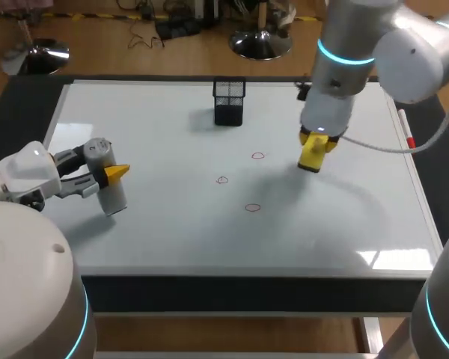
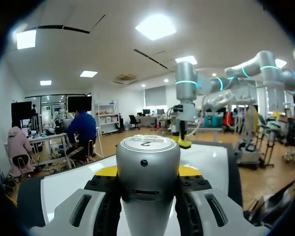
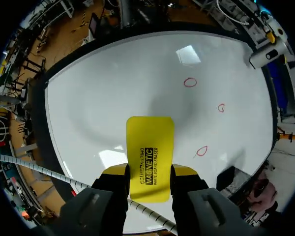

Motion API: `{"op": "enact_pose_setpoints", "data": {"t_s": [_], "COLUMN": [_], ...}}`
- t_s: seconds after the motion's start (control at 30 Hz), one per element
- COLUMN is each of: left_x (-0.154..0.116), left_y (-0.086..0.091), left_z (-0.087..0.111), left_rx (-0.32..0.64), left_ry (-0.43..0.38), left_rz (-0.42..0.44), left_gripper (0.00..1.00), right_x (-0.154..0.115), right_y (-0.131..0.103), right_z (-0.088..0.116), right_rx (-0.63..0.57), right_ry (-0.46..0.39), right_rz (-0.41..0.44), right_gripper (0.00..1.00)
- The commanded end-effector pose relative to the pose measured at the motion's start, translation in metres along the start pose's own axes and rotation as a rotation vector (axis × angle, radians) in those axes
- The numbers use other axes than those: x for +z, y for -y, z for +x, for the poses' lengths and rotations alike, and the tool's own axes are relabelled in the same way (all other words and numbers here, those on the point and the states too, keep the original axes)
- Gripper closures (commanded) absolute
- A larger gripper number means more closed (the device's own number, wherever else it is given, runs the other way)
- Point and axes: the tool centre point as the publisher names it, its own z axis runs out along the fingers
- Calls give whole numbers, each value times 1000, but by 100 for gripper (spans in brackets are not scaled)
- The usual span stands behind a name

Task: Pick up the inspection probe, press it on each red-marked spot on the whiteboard one by one, put down the probe, pick up the eraser, and wipe off all the red marks.

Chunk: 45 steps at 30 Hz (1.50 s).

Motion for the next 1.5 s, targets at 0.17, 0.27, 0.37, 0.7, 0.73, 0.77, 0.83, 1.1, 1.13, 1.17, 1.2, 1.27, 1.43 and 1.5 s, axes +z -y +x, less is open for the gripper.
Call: {"op": "enact_pose_setpoints", "data": {"t_s": [0.17, 0.27, 0.37, 0.7, 0.73, 0.77, 0.83, 1.1, 1.13, 1.17, 1.2, 1.27, 1.43, 1.5], "left_x": [1, 1, 1, 1, 1, 1, 1, 1, 1, 1, 1, 1, 1, 1], "left_y": [1, 1, 1, 1, 1, 1, 1, 1, 1, 1, 1, 1, 1, 1], "left_z": [0, 0, 0, 0, 0, 0, 0, 0, 0, 0, 0, 0, 0, 0], "left_rx": [1, 1, 1, 1, 1, 1, 1, 1, 1, 1, 1, 1, 1, 1], "left_ry": [3, 3, 3, 3, 3, 3, 3, 3, 3, 3, 3, 3, 3, 3], "left_rz": [1, 1, 1, 1, 1, 1, 1, 1, 1, 1, 1, 1, 1, 1], "left_gripper": [100, 100, 100, 100, 100, 100, 100, 100, 100, 100, 100, 100, 100, 100], "right_x": [7, 12, 16, 29, 31, 33, 37, 50, 52, 55, 57, 60, 62, 62], "right_y": [-42, -54, -64, -85, -86, -89, -93, -100, -100, -100, -99, -99, -99, -100], "right_z": [-48, -67, -85, -135, -140, -145, -154, -179, -181, -182, -183, -186, -195, -197], "right_rx": [-113, -164, -205, -293, -297, -309, -320, -344, -345, -343, -341, -337, -330, -332], "right_ry": [-25, -27, -25, -34, -33, -33, -31, -37, -37, -31, -37, -38, -35, -35], "right_rz": [34, 38, 37, 33, 29, 33, 31, 27, 27, 8, 12, 6, 11, 12], "right_gripper": [100, 100, 100, 100, 100, 100, 100, 100, 100, 100, 100, 100, 100, 100]}}
